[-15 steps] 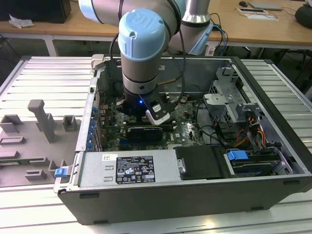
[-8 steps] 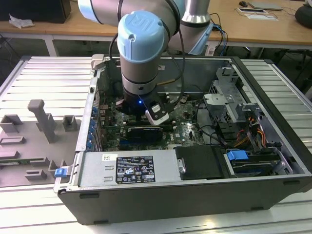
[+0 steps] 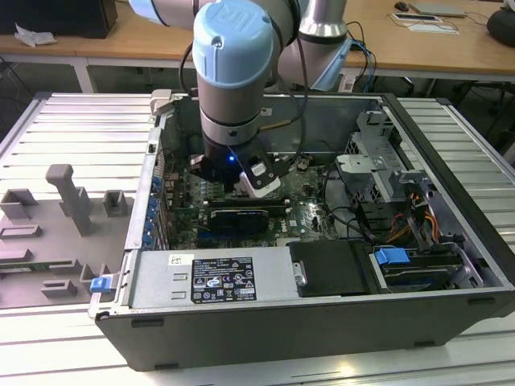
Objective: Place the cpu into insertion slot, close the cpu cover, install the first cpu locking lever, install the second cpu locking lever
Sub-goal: 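Install the second cpu locking lever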
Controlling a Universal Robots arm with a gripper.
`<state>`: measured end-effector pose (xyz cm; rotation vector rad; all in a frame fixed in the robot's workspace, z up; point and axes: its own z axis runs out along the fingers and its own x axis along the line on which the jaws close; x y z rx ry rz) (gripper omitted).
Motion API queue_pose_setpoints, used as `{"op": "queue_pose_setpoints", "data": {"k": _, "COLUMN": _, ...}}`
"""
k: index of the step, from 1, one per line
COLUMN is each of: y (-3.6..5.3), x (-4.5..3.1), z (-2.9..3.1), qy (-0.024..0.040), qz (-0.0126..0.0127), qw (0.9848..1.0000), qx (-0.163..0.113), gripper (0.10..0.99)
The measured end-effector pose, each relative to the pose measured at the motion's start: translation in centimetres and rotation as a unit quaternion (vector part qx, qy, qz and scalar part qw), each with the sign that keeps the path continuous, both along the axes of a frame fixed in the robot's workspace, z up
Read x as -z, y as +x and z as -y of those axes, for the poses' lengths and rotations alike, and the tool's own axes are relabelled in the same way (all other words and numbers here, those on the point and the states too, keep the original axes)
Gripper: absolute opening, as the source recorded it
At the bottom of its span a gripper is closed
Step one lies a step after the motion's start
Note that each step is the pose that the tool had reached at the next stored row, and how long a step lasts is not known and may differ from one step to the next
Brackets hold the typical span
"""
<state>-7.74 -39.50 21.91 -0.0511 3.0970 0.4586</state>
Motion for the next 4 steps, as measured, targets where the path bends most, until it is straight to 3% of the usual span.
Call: {"op": "queue_pose_setpoints", "data": {"k": 4, "y": 0.0, "x": -0.49, "z": 0.0, "qy": 0.0001, "qz": 0.0, "qw": 1.0, "qx": 0.0, "gripper": 0.106}}
